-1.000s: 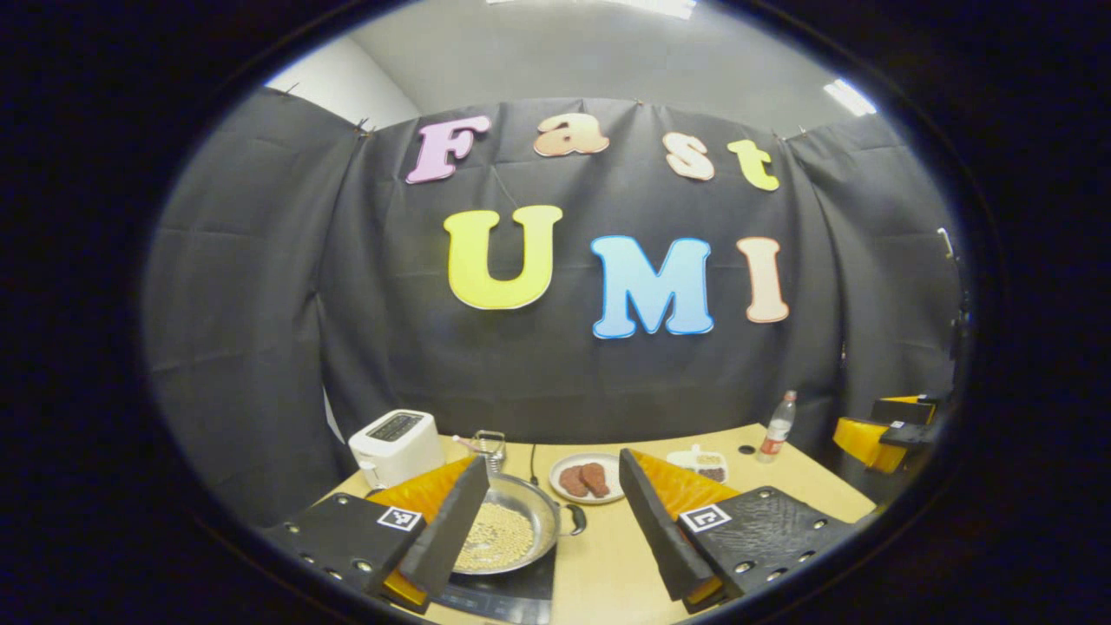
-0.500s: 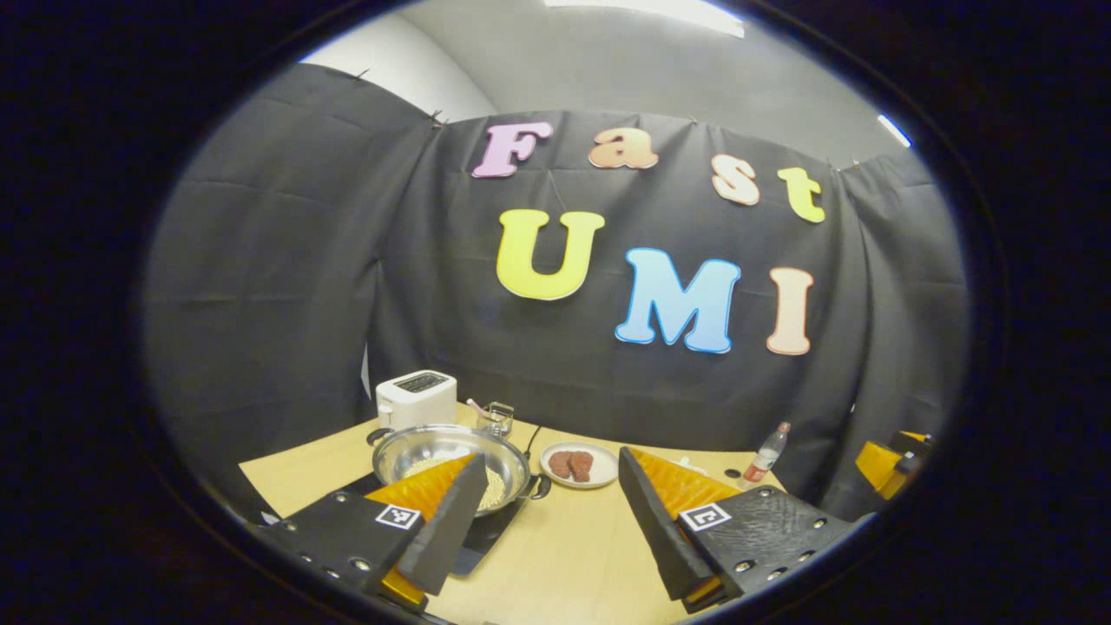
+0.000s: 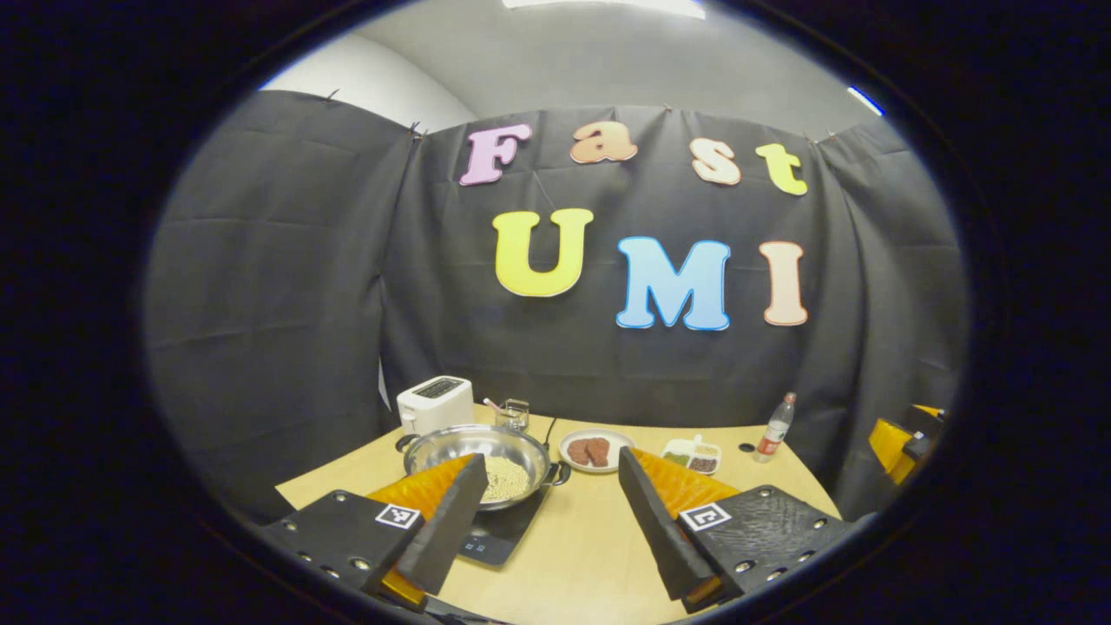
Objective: First push the handle of the pot to place it horizontally, then grasp the pot with both hands and set it on the induction cooktop.
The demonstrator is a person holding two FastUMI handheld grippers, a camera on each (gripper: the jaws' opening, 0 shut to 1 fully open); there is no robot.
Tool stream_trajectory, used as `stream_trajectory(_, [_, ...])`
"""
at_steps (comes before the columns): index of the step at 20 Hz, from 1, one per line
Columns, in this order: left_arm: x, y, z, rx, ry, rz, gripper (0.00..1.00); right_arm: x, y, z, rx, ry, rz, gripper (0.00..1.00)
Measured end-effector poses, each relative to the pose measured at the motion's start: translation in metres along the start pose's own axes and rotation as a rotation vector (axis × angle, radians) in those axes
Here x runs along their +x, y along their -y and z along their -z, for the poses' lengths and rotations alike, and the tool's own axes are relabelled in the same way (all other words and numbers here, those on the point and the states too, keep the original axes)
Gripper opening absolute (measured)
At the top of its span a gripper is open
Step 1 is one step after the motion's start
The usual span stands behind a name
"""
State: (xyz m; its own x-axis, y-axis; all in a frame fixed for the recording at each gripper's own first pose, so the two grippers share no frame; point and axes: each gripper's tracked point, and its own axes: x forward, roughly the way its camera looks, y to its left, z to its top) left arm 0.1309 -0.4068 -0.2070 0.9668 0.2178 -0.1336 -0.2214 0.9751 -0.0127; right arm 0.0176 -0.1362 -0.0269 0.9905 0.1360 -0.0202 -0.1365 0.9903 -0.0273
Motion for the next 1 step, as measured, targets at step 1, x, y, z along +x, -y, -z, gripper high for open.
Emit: stream_trajectory(1, [0.0009, -0.0012, 0.0002, 0.013, -0.003, 0.015, 0.88, -0.0037, -0.0036, 0.0023, 0.005, -0.012, 0.009, 0.98])
